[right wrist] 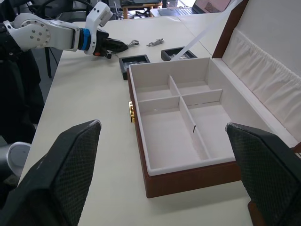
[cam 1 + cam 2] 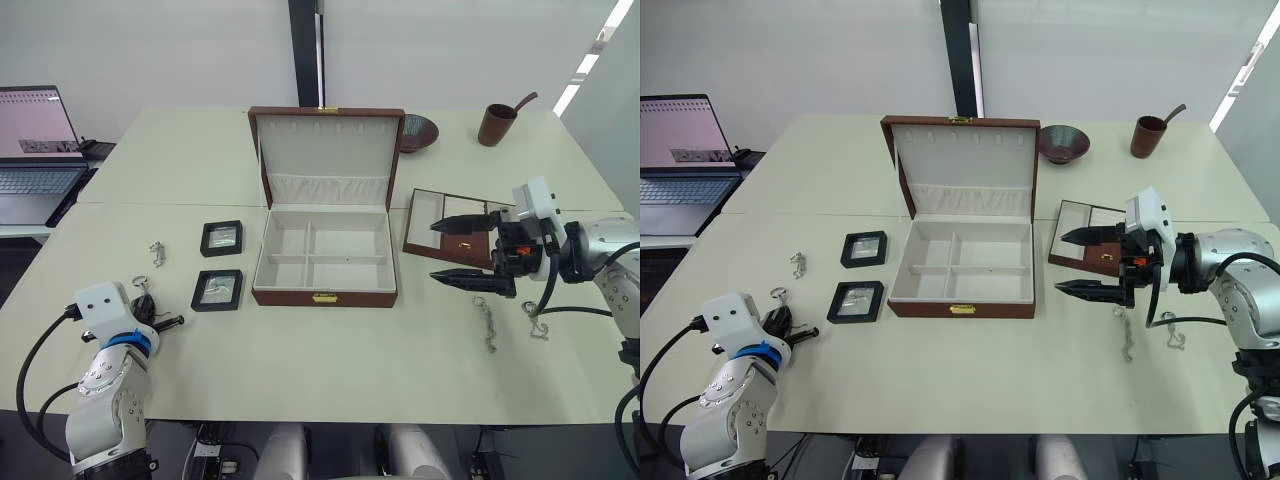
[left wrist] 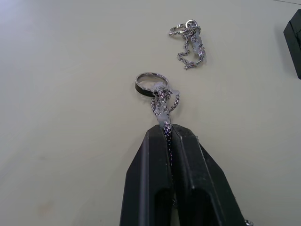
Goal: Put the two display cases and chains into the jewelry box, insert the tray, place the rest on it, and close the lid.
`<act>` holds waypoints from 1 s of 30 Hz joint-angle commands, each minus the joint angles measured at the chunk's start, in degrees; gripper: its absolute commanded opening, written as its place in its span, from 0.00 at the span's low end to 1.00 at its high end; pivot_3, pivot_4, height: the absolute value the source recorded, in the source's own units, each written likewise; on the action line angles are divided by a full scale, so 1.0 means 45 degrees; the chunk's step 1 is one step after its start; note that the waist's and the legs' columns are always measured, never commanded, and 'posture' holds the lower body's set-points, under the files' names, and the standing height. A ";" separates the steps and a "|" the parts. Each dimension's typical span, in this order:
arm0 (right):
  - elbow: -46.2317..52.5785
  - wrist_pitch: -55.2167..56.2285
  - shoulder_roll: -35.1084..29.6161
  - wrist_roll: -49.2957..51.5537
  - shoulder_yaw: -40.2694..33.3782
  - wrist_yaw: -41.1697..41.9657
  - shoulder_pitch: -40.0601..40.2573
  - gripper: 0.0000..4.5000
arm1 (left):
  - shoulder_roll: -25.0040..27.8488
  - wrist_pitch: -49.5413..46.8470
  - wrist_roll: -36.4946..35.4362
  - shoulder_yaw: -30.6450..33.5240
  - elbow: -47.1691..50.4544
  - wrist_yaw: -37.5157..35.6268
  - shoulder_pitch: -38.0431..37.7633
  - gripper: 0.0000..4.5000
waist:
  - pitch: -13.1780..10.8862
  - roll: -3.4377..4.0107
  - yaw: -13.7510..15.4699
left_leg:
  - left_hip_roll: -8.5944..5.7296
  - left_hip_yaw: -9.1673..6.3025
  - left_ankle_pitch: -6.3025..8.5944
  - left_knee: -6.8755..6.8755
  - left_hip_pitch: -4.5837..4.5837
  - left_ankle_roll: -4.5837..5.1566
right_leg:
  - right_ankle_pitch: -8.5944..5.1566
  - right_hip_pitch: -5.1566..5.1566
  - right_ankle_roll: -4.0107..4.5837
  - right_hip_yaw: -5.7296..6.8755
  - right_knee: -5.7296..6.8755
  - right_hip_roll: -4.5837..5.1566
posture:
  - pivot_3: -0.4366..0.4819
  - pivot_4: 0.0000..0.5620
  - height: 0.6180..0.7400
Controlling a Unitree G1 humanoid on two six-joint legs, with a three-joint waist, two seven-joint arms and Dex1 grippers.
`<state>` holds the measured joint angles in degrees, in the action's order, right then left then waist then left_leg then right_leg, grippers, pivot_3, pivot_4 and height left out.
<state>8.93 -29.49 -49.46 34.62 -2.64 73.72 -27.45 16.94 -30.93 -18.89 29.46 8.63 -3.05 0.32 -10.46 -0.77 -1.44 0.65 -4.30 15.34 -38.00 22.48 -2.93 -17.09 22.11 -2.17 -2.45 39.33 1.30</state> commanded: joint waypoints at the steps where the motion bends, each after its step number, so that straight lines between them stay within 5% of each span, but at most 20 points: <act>1: 0.0434 0.0123 -0.0254 0.0185 -0.0451 0.0172 0.0105 1.00 | 0.0064 -0.0151 -0.0003 0.0027 -0.0265 0.0025 -0.0130 0.00 | 0.0000 0.0000 0.0000 | 0.0000 0.0000 0.0000 0.0000 -0.0002 0.0000 | 0.0000 0.0000 0.0000 -0.0001 0.0000 0.0000 | 0.48 0.27 1.00; 18: 0.0678 0.1910 0.0497 -0.0305 -0.0844 -0.0221 0.1951 1.00 | 0.0657 0.0203 -0.0375 0.0349 -0.0222 -0.0316 0.0174 0.00 | -0.0002 -0.0006 -0.0011 | -0.0003 0.0002 0.0000 0.0004 -0.0001 -0.0001 | 0.0000 -0.0005 0.0000 0.0010 -0.0008 -0.0017 | 0.48 0.27 1.00; 30: 0.0557 0.2384 0.1192 0.0260 -0.1173 -0.0087 0.2476 1.00 | 0.2481 -0.0855 -0.1768 0.0482 0.2276 -0.2009 -0.0005 0.00 | -0.0011 -0.0023 -0.0015 | 0.0011 -0.0018 0.0000 0.0006 0.0006 -0.0002 | 0.0000 -0.0005 0.0000 0.0012 -0.0023 -0.0016 | 0.48 0.27 1.00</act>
<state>10.62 -19.29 -44.20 34.30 -5.75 73.19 -16.39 26.88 -34.09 -25.47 29.69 15.07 -11.18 0.26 -10.51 -0.87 -1.51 0.71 -4.40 15.34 -37.97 22.50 -2.94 -17.09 22.09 -2.17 -2.41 39.23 1.23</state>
